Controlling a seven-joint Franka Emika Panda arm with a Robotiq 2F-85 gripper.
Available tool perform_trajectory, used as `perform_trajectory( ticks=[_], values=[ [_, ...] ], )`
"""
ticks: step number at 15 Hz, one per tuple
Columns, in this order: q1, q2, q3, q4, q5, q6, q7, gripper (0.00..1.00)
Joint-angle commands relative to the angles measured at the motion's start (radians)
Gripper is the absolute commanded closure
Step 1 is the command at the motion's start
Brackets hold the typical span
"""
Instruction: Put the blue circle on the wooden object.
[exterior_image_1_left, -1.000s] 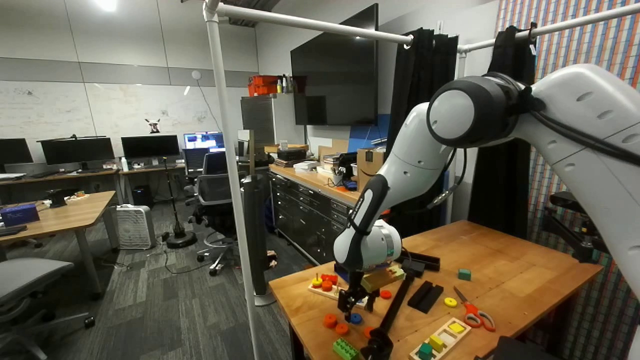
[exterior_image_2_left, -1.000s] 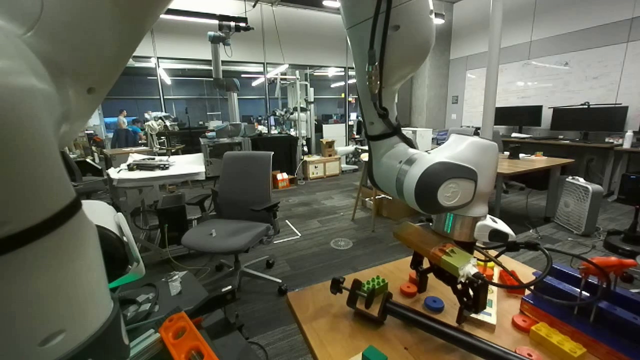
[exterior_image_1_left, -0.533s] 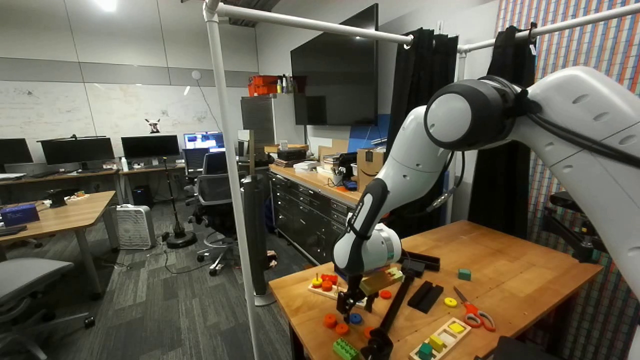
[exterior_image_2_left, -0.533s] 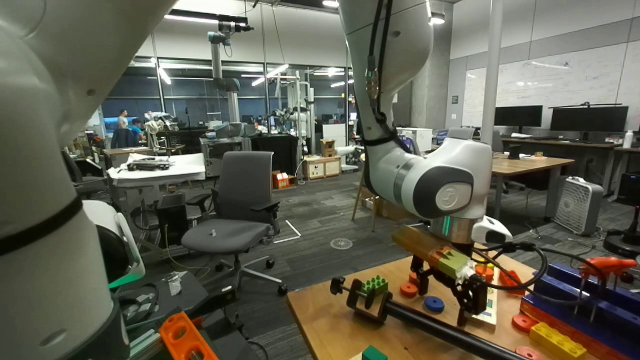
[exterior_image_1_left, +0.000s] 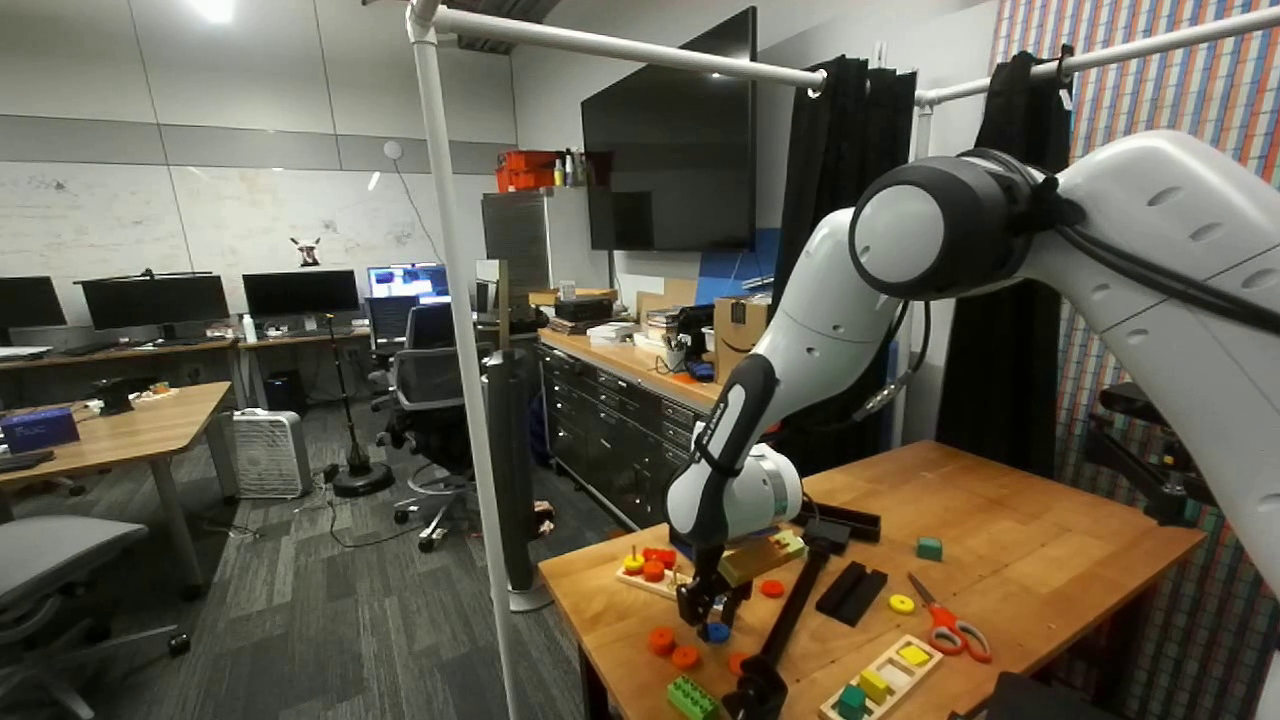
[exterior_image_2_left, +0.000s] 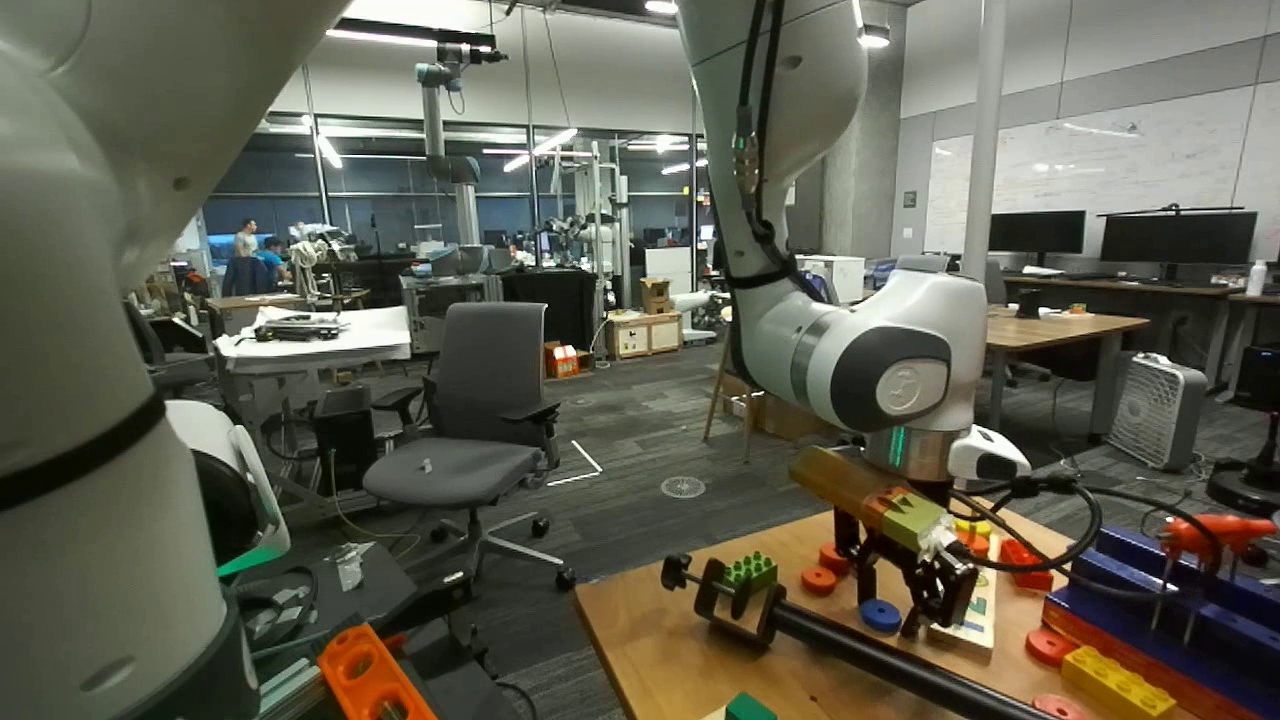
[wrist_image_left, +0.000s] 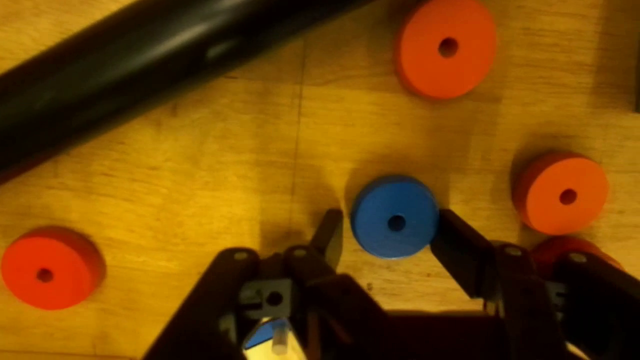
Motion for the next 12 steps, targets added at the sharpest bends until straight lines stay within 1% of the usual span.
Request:
perform_trajectory(
  ticks=[1, 3, 5, 12],
  values=[
    [0.022, 0.013, -0.017, 0.017, -0.026, 0.018, 0.036, 0.78],
    [0.035, 0.005, -0.027, 0.019, -0.032, 0.012, 0.049, 0.79],
    [0.063, -0.014, -0.054, 0.014, -0.051, 0.011, 0.079, 0.82],
    [0.167, -0.129, -0.150, -0.012, -0.141, 0.014, 0.194, 0.81]
  ],
)
